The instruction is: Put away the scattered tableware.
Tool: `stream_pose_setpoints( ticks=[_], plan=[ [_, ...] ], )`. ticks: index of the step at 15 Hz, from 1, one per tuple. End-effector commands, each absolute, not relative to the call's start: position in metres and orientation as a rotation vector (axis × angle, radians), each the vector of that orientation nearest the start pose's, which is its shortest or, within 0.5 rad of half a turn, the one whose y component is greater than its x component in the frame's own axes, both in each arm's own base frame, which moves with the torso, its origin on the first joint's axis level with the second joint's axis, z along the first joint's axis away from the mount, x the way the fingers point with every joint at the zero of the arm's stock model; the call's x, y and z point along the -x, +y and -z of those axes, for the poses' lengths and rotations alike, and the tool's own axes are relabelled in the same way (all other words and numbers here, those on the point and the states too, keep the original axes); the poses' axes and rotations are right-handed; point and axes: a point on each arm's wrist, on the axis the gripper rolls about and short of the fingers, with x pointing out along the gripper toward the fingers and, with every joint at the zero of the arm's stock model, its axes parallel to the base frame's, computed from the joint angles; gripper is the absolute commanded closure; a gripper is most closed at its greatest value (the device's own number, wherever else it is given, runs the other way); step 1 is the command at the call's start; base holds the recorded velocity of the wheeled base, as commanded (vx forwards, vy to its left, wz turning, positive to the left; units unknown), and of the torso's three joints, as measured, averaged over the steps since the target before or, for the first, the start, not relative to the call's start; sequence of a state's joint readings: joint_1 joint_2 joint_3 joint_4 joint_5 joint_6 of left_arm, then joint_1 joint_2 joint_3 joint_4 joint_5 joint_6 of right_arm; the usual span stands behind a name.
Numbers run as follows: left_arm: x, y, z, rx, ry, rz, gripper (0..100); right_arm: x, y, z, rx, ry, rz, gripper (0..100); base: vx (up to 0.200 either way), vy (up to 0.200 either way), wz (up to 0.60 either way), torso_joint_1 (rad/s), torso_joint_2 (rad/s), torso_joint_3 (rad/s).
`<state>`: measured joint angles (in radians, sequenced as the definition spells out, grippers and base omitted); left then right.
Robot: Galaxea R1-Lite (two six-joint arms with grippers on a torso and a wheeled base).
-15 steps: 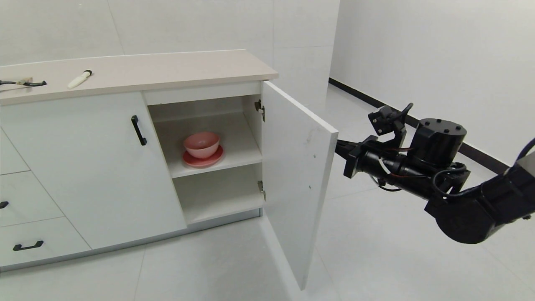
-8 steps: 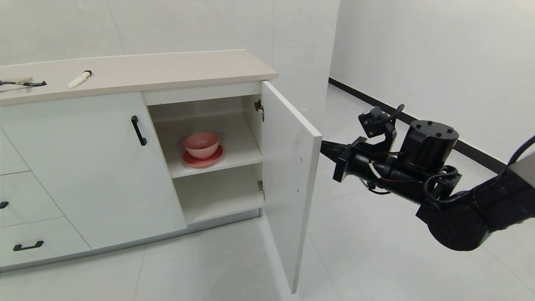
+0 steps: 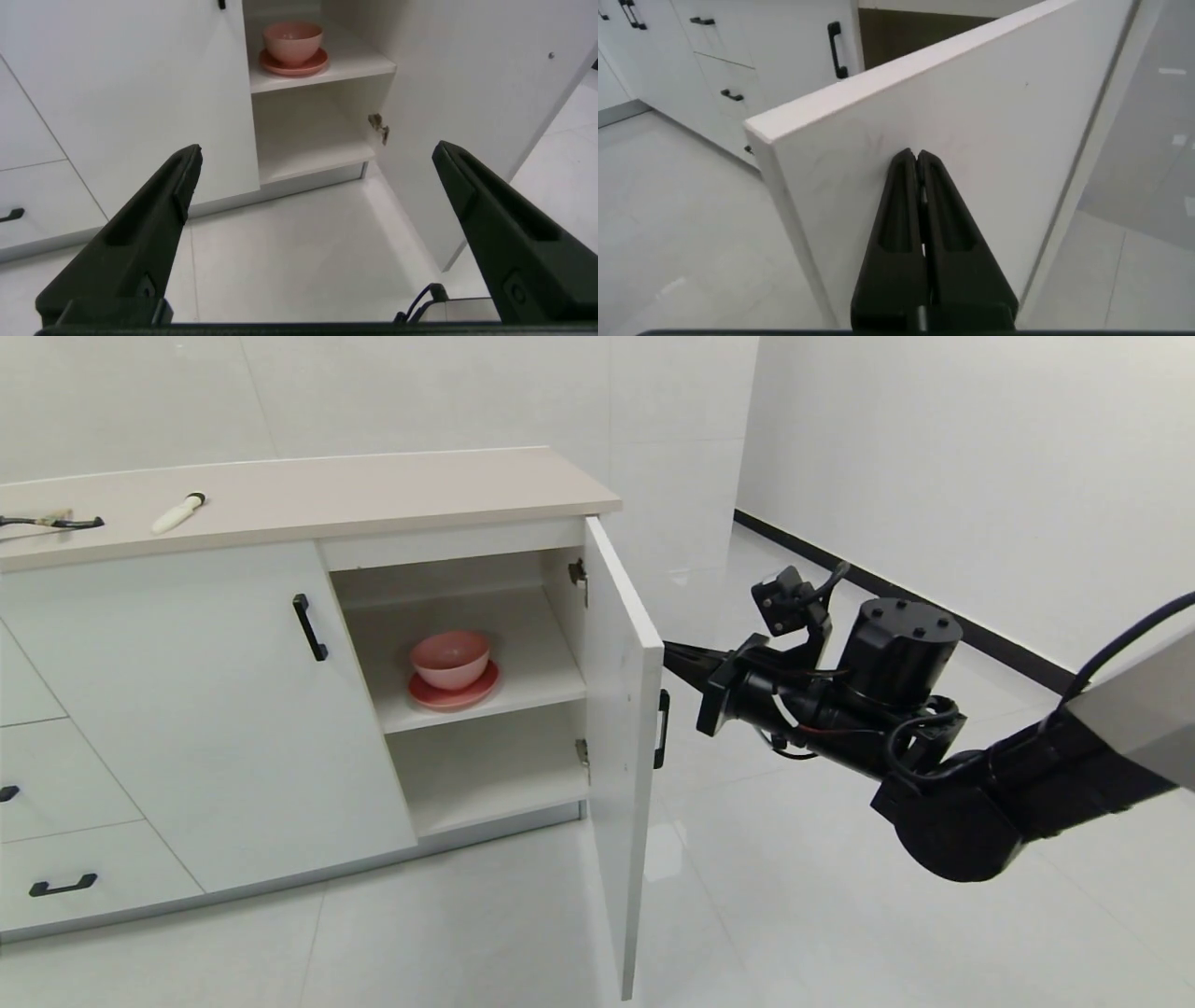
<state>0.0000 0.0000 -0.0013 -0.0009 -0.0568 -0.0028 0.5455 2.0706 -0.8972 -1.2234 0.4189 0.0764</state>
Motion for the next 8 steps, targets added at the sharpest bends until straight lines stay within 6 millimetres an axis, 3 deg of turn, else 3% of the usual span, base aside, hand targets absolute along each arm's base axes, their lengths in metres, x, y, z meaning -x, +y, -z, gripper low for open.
stream_pose_setpoints(
  ticks=[1,8],
  plan=[
    [0.023,-0.001,-0.076,0.003,-0.003,0.057,0,-0.33,0.213,-0.125,-0.072,-0.011,-0.974,100,0.0,0.0,0.0,0.0,0.0,0.0],
    [0.023,-0.001,-0.075,0.005,0.0,0.057,0,-0.362,0.222,-0.122,-0.076,-0.069,-0.983,100,0.0,0.0,0.0,0.0,0.0,0.0]
  ],
)
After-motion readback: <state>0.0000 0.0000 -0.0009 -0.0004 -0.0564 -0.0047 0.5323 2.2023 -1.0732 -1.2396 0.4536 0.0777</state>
